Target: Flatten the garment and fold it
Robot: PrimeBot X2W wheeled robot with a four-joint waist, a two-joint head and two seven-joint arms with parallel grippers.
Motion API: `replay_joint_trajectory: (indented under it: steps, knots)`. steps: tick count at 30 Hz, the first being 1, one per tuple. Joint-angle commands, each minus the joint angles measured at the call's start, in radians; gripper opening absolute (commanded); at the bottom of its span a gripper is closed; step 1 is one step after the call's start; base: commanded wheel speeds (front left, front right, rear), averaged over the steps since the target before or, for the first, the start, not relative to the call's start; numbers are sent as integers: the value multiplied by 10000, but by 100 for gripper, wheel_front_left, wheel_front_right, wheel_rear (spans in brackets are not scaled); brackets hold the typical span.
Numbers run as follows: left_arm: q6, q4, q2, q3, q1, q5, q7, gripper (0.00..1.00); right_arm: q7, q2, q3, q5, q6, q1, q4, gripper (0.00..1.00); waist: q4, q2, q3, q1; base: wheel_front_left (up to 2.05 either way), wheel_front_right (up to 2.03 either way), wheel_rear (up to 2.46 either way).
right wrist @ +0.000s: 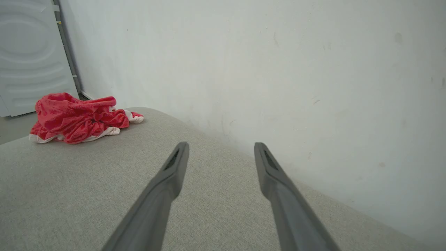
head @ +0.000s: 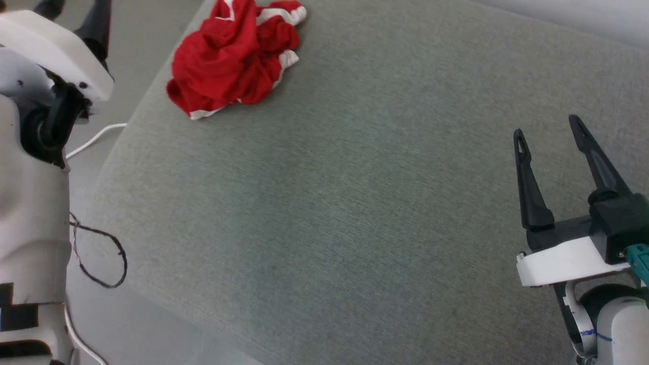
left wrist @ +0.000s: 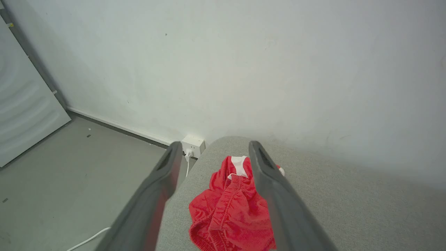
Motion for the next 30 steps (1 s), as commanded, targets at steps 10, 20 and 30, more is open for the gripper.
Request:
replay_joint_trajectory:
  steps: [10,20,30]
  knots:
    - [-73,1060,1055,-2509,-297,-2354,270,100,623,-27,343,-612,-9,-420,-1032,100,-1155,0,1634,-2,0,0,0]
    - [-74,1907,2084,-4036,-414,-3293,1263,100,944,-114,423,-725,-9,-470,-1425,100,-1667,0,2185,-2,0,0,0]
    - [-74,2459,2114,-4936,-743,-3864,257,0,1140,-209,385,-797,-9,-442,-1770,100,-1923,0,2564,-2,0,0,0]
